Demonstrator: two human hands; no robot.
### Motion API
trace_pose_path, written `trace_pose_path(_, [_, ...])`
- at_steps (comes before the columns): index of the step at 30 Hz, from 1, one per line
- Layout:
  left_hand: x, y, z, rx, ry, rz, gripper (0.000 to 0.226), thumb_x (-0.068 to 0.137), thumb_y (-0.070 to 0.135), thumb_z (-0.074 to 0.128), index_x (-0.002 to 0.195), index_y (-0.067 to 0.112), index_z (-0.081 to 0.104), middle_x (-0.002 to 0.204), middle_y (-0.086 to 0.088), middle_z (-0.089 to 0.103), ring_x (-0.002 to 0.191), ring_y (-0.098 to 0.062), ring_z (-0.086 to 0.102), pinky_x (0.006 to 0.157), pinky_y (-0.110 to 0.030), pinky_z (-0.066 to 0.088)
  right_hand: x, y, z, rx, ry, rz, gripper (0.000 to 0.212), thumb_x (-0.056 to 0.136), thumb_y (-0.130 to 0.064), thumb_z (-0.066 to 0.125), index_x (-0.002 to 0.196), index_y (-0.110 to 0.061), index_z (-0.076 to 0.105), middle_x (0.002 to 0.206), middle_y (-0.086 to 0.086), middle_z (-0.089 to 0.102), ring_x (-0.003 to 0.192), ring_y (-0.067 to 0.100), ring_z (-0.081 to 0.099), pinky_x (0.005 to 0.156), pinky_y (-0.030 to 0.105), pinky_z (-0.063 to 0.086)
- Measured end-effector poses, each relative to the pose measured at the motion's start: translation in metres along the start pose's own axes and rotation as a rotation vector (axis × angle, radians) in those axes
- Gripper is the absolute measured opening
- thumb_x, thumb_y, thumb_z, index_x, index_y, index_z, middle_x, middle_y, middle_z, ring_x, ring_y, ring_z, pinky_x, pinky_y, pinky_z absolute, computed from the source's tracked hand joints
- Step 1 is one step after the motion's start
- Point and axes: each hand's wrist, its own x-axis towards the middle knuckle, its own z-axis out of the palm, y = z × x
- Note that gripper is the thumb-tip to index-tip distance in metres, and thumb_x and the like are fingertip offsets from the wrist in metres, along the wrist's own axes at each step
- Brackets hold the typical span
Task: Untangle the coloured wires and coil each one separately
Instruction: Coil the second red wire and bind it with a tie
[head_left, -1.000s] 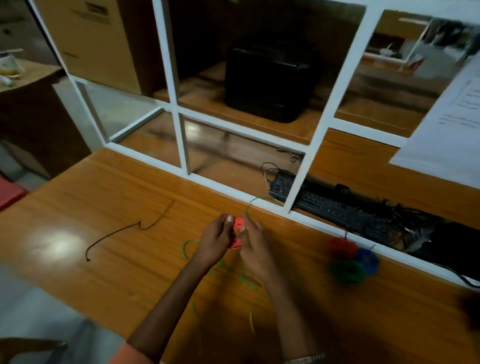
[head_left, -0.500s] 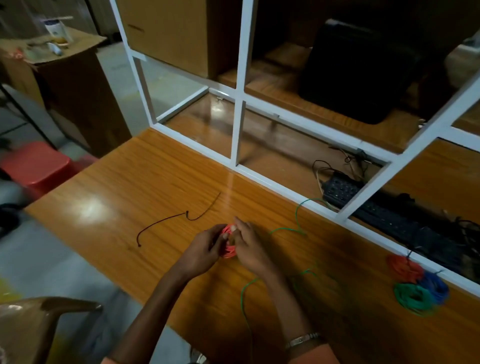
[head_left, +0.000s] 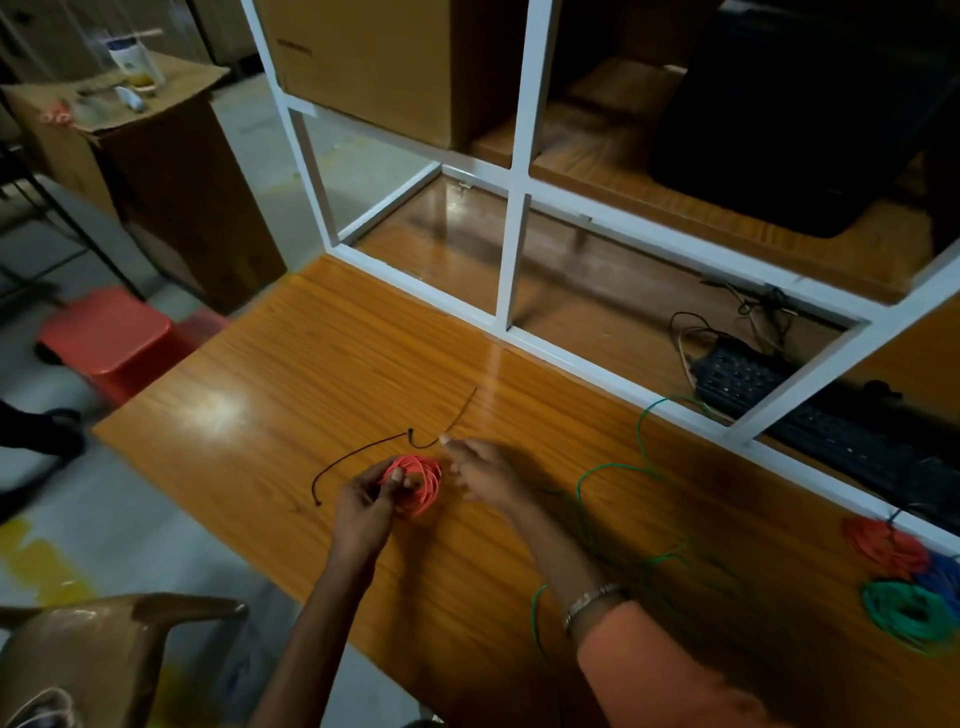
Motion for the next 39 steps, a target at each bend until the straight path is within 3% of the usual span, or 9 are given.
trace_pose_path(5, [0.005,-0.004,-0.018,-0.027,0.040,-0.015,0.031,0.104,0.029,0.062,0.130,0.016,0.073,0.120,-0.004,0.078,0.119,-0.020,0.070,0.102,-0.042,0.056,0.048,-0.017,0.006,-0.268,0.338,0.057,0.028,0.098,-0.040,0.066,0.101,-0.012,0.070,0.094,0.005,0.073,0.085,0.023,0.070,0.069,0.034,0.059])
trace_pose_path(12, [-0.006,-0.004,-0.025,-0.072,0.087,-0.058,0.033,0.103,0.036,0.063,0.133,0.026,0.069,0.127,0.004,0.073,0.125,-0.018,0.064,0.108,-0.047,0.053,0.077,-0.023,0.022,-0.456,0.424,0.065,0.047,0.092,-0.028,0.075,0.130,-0.004,0.062,0.135,0.018,0.057,0.117,0.032,0.062,0.086,0.035,0.055])
trace_pose_path(15, [-0.008,-0.001,-0.026,-0.086,0.104,-0.054,0.033,0.105,0.028,0.060,0.137,0.020,0.066,0.119,0.008,0.074,0.123,-0.018,0.065,0.109,-0.046,0.052,0.081,-0.018,0.021,-0.364,0.438,0.084,0.036,0.093,-0.001,0.067,0.129,0.000,0.062,0.136,0.021,0.058,0.113,0.033,0.065,0.085,0.033,0.060])
trace_pose_path(17, [-0.011,0.003,-0.022,-0.071,0.093,-0.056,0.021,0.106,0.024,0.060,0.123,0.026,0.072,0.103,0.011,0.079,0.110,-0.010,0.071,0.101,-0.040,0.055,0.079,-0.011,0.016,-0.294,0.437,0.145,0.040,0.089,0.007,0.068,0.128,0.002,0.062,0.133,0.023,0.059,0.107,0.036,0.069,0.068,0.041,0.066])
trace_pose_path(21, [-0.016,0.011,-0.007,-0.043,0.055,-0.047,0.016,0.106,0.022,0.059,0.110,0.031,0.072,0.091,0.015,0.080,0.090,0.000,0.074,0.093,-0.032,0.057,0.061,0.012,0.000,-0.161,0.382,0.152,0.035,0.086,0.009,0.070,0.120,0.008,0.064,0.116,0.023,0.068,0.094,0.037,0.073,0.034,0.026,0.052])
trace_pose_path(23, [-0.016,0.012,0.002,-0.065,0.028,-0.041,0.016,0.106,0.024,0.061,0.116,0.027,0.073,0.098,0.006,0.081,0.097,-0.007,0.075,0.093,-0.032,0.058,0.054,0.023,-0.009,-0.095,0.399,0.141,0.007,0.087,0.005,0.068,0.088,-0.002,0.069,0.085,0.017,0.070,0.075,0.028,0.072,0.040,0.028,0.054])
trace_pose_path(25, [-0.014,0.012,0.012,-0.076,-0.001,-0.036,0.020,0.105,0.026,0.062,0.119,0.021,0.075,0.102,-0.001,0.081,0.101,-0.017,0.075,0.093,-0.035,0.057,0.045,0.030,-0.017,0.008,0.412,0.143,0.017,0.087,-0.002,0.069,0.073,-0.011,0.065,0.071,0.007,0.066,0.066,0.021,0.064,0.054,0.034,0.053])
trace_pose_path(31, [-0.013,0.005,0.060,-0.101,-0.045,-0.044,0.016,0.106,0.018,0.061,0.109,0.020,0.077,0.094,-0.005,0.078,0.091,-0.017,0.072,0.084,-0.034,0.059,-0.050,0.021,-0.074,0.454,0.418,-0.022,0.007,0.091,-0.005,0.073,0.094,-0.010,0.068,0.074,0.000,0.073,0.060,0.010,0.060,0.050,0.021,0.044])
trace_pose_path(39, [-0.040,0.035,0.164,-0.114,-0.174,0.074,0.020,0.104,0.020,0.063,0.120,0.023,0.075,0.109,-0.004,0.081,0.106,-0.021,0.076,0.090,-0.038,0.062,-0.198,0.026,-0.154,0.470,0.377,-0.049,0.012,0.084,-0.009,0.078,0.096,-0.005,0.076,0.083,0.012,0.077,0.066,0.012,0.061,0.053,0.022,0.040])
